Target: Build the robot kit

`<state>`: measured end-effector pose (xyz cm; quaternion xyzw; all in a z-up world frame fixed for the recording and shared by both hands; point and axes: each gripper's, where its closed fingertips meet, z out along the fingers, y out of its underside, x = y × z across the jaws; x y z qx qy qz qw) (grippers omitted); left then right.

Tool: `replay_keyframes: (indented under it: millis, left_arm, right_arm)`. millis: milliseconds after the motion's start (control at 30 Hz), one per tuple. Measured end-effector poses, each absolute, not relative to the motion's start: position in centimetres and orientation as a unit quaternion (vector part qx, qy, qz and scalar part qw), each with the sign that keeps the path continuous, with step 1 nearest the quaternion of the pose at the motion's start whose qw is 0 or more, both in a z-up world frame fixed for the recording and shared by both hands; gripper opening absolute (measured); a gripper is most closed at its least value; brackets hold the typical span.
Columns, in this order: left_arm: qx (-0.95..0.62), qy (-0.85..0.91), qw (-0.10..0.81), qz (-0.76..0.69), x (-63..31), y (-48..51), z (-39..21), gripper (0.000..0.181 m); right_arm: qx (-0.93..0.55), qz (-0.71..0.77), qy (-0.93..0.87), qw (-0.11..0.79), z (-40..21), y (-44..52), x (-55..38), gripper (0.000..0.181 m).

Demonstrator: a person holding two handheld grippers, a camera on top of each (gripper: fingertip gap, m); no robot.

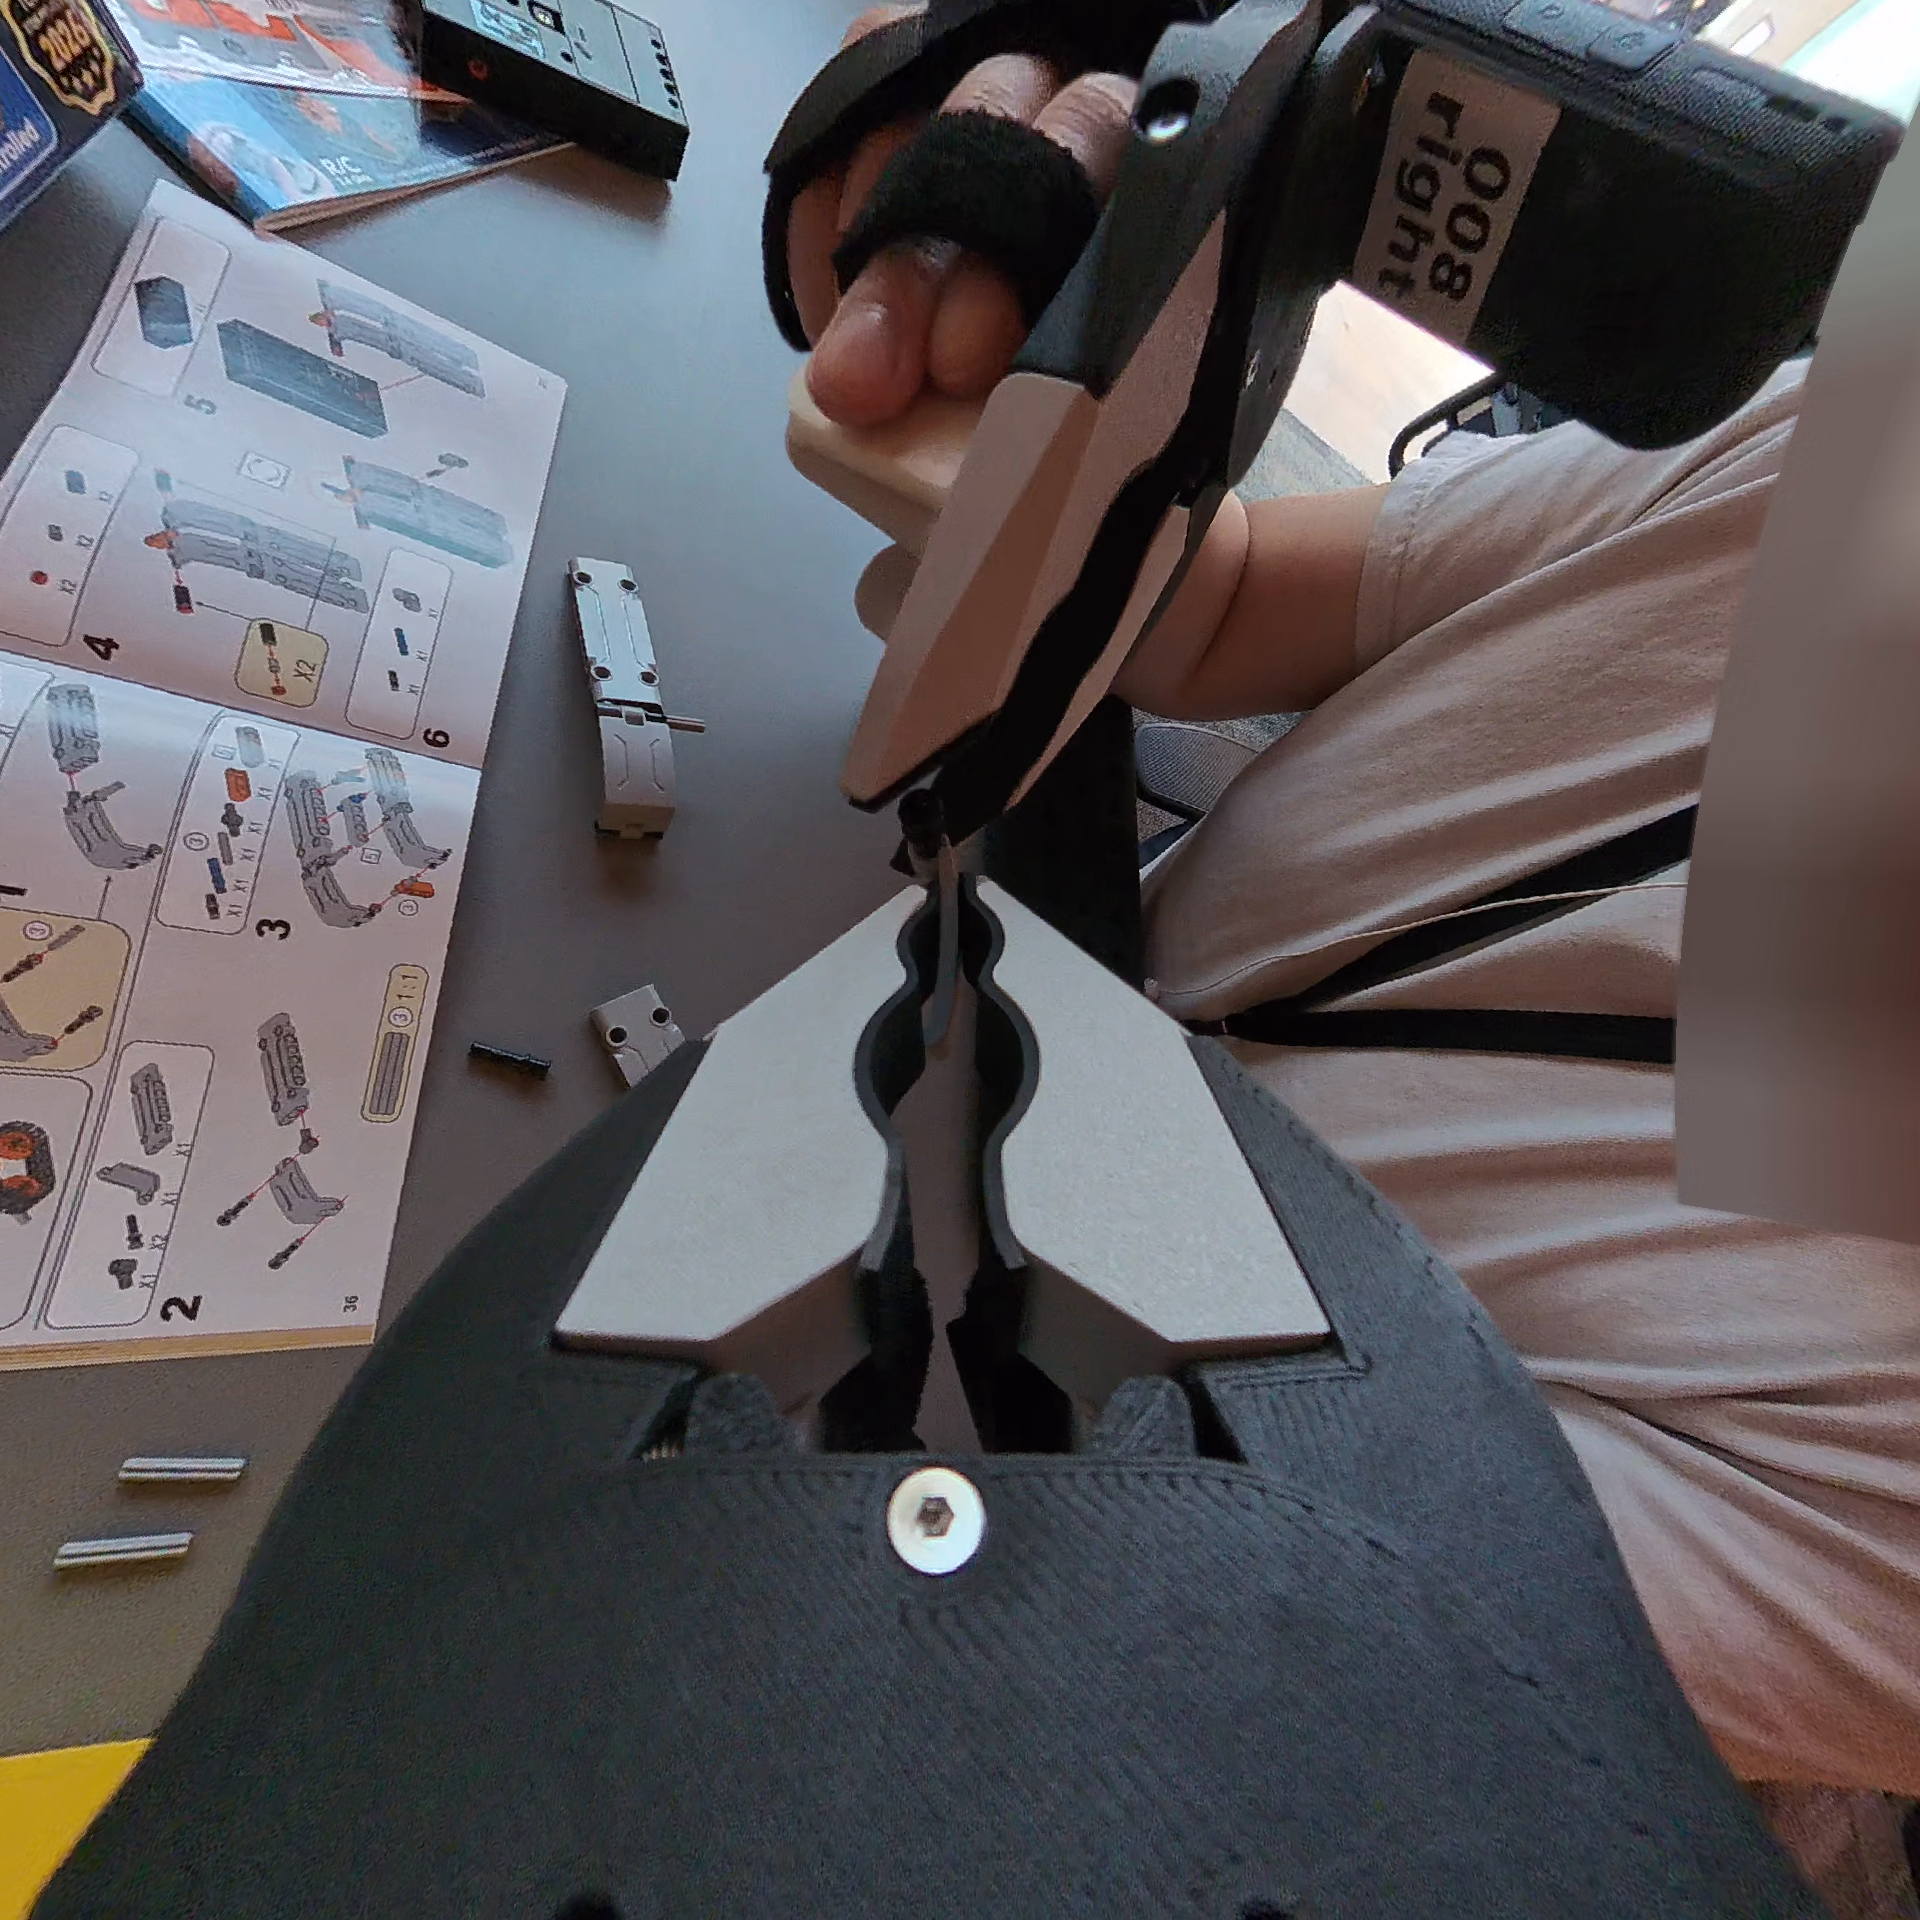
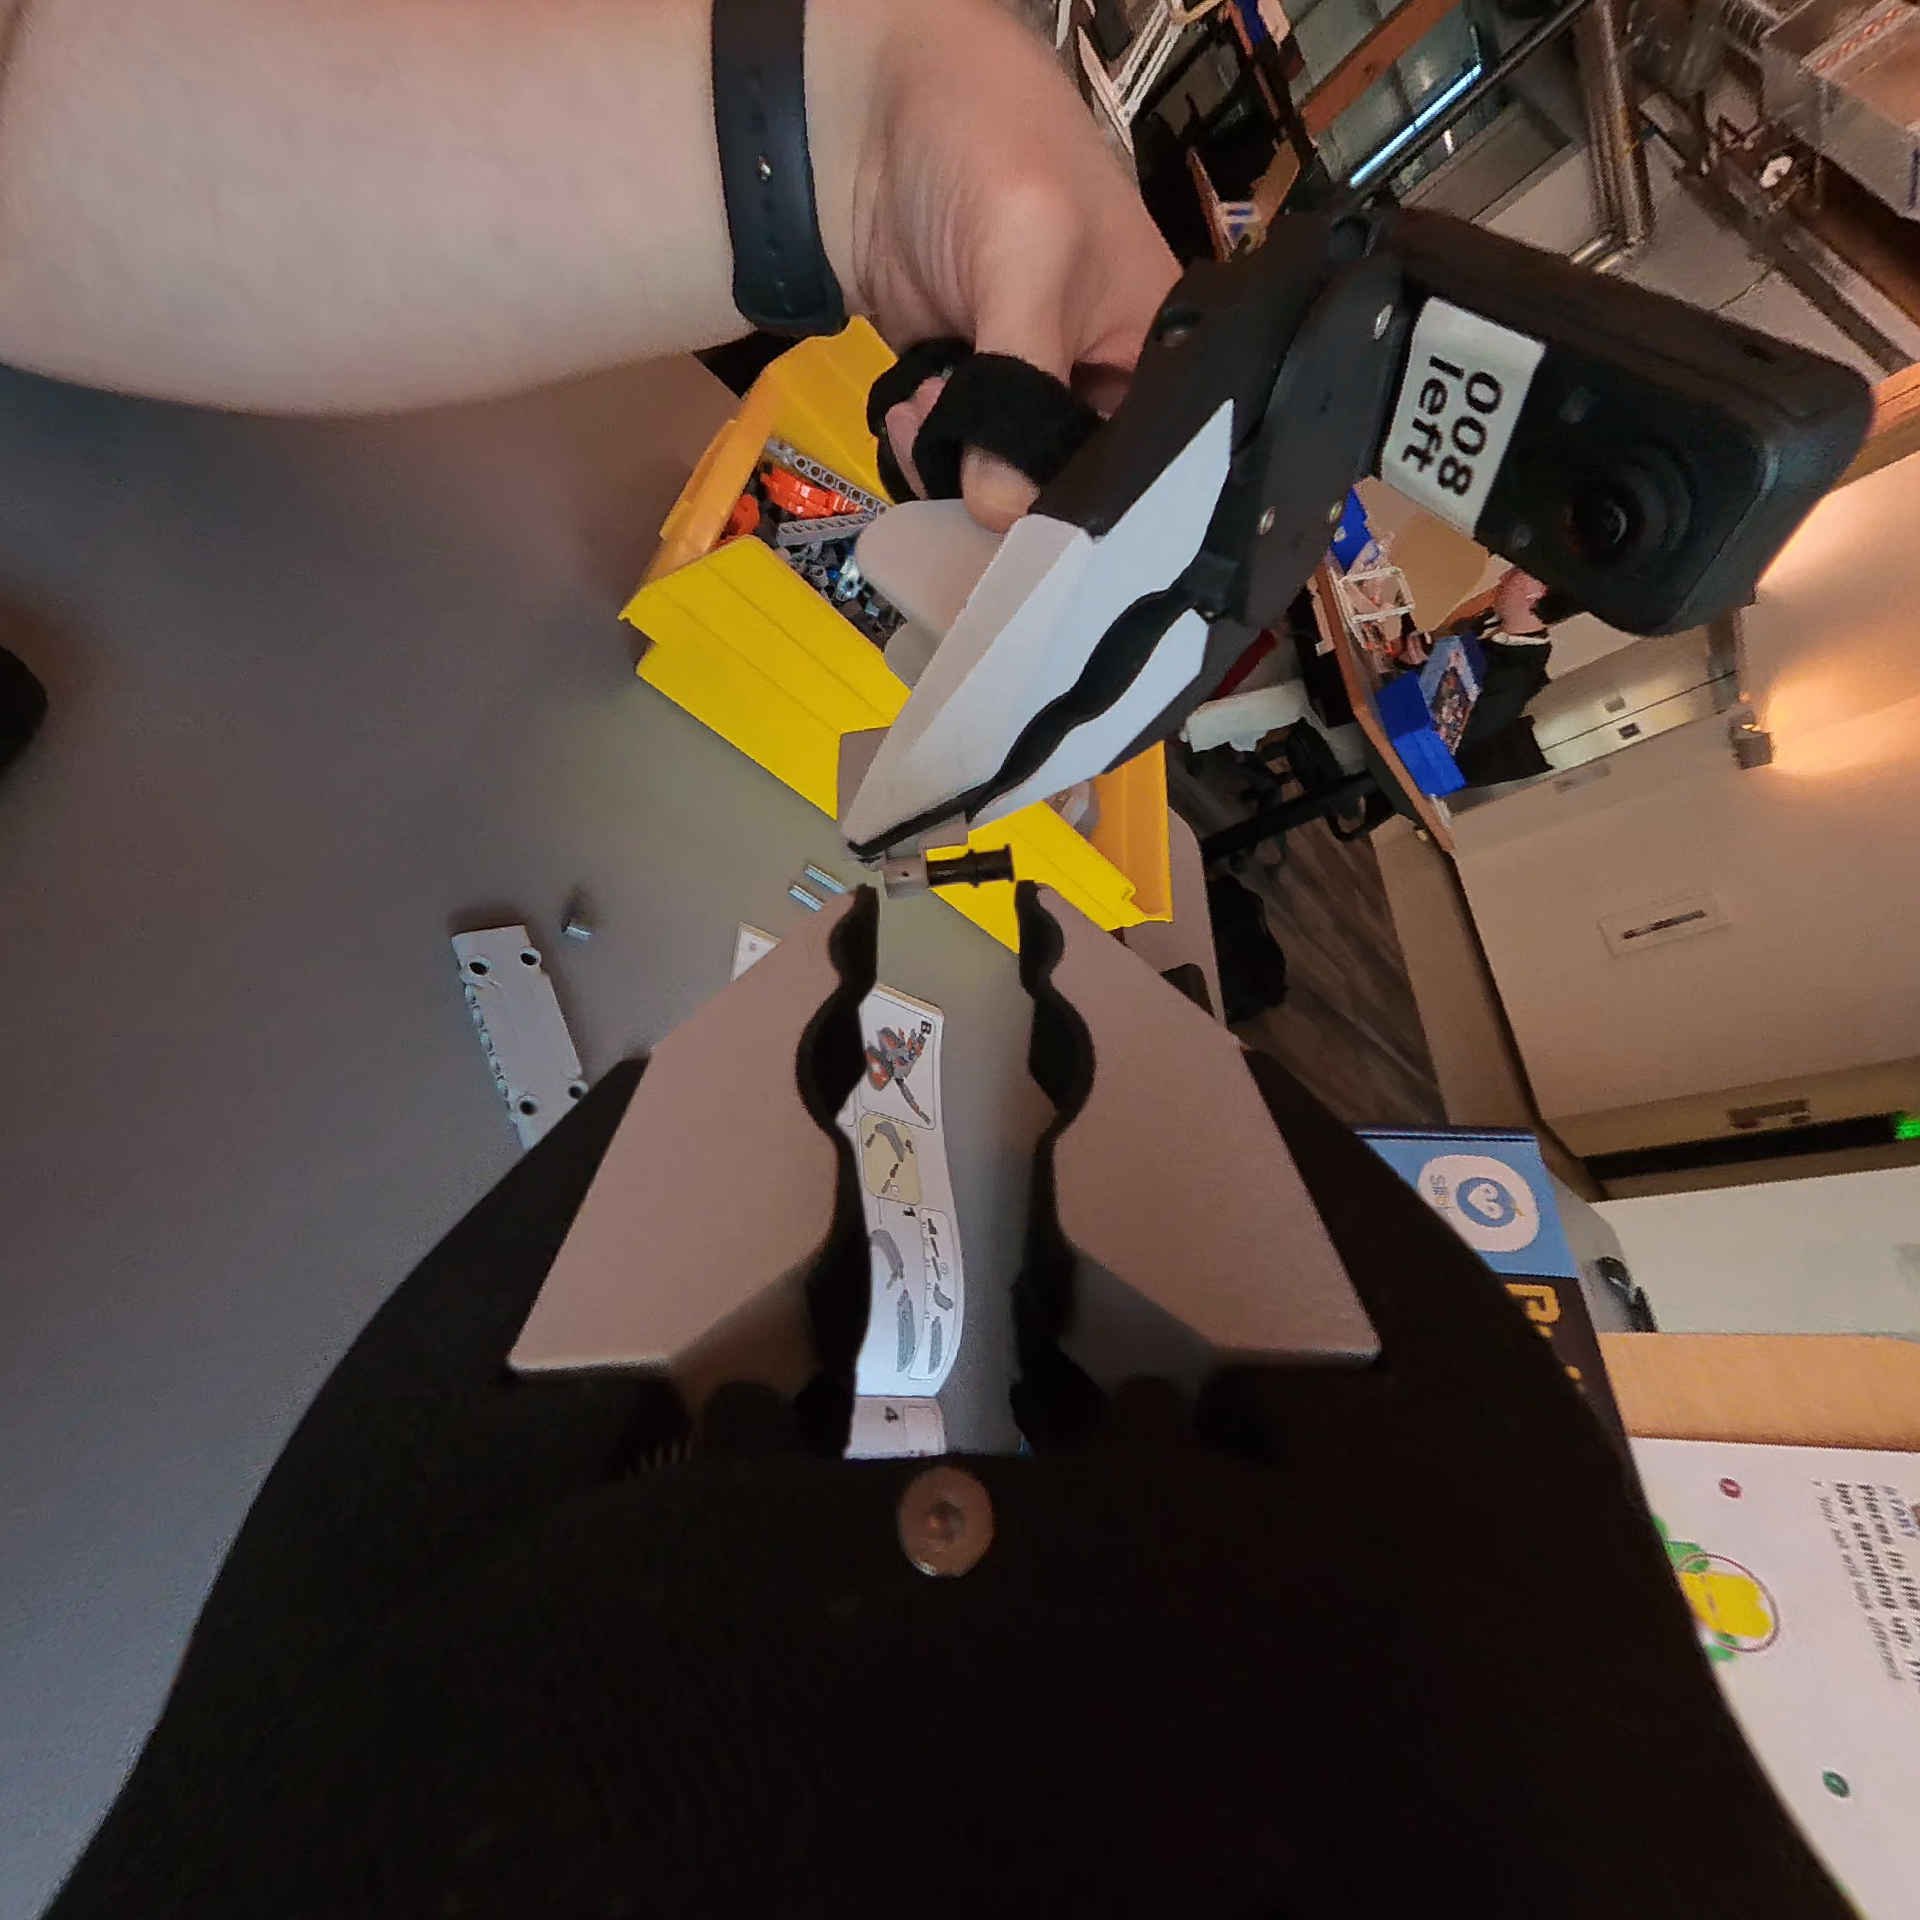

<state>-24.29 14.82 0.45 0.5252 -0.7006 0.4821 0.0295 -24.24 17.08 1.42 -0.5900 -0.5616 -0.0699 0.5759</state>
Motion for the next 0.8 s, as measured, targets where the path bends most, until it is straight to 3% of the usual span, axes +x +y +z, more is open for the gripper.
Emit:
replay_keyframes:
  millis: [133, 267, 800]
  left_arm:
    - [0.521, -0.696, 0.037, 0.493, -24.2, 14.7, 0.7, 0.001]
    - [0.518, -0.709, 0.043, 0.477, -24.4, 14.5, 0.1, 0.001]
    - [0.506, -0.731, 0.049, 0.456, -24.6, 13.7, -0.4, 0.001]
  right_arm:
    - [-0.587, -0.066, -0.566, 0.575, 1.6, 16.8, -24.7, 0.031]
    - [-0.598, -0.061, -0.571, 0.559, 1.1, 16.7, -24.6, 0.023]
    - [-0.600, -0.032, -0.583, 0.547, 0.7, 16.0, -24.8, 0.022]
